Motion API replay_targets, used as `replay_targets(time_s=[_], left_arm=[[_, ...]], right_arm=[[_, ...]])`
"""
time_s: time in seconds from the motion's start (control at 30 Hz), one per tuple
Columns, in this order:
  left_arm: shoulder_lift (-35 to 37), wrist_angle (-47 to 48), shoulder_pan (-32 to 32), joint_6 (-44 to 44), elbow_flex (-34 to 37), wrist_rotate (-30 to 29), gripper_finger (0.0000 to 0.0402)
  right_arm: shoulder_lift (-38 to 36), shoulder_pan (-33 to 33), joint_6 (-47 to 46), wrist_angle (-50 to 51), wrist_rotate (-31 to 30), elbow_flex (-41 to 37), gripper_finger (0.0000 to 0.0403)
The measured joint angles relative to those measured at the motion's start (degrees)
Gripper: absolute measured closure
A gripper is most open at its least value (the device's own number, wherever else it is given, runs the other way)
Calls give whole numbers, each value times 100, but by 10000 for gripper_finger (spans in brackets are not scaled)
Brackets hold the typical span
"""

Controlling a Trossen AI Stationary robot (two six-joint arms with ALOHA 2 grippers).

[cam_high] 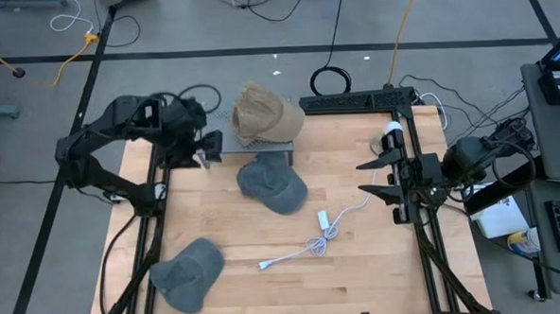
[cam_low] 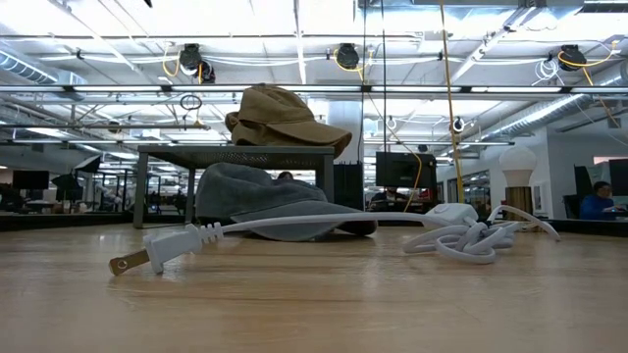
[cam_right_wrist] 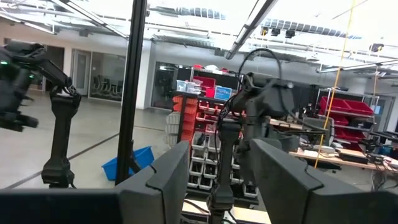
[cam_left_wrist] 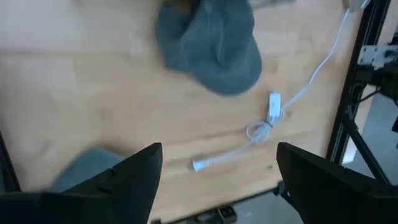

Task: Pick & Place hat
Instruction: Put the bottom gray cap on the shelf

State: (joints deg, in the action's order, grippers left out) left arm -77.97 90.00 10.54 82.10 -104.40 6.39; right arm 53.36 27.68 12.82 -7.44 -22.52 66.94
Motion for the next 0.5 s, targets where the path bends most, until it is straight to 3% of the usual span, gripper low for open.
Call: replay_targets(time_s=[0.5], left_arm=[[-181,-14,-2711,3207,5,43,86]], right_arm=[[2,4,-11,27,7,0,238]])
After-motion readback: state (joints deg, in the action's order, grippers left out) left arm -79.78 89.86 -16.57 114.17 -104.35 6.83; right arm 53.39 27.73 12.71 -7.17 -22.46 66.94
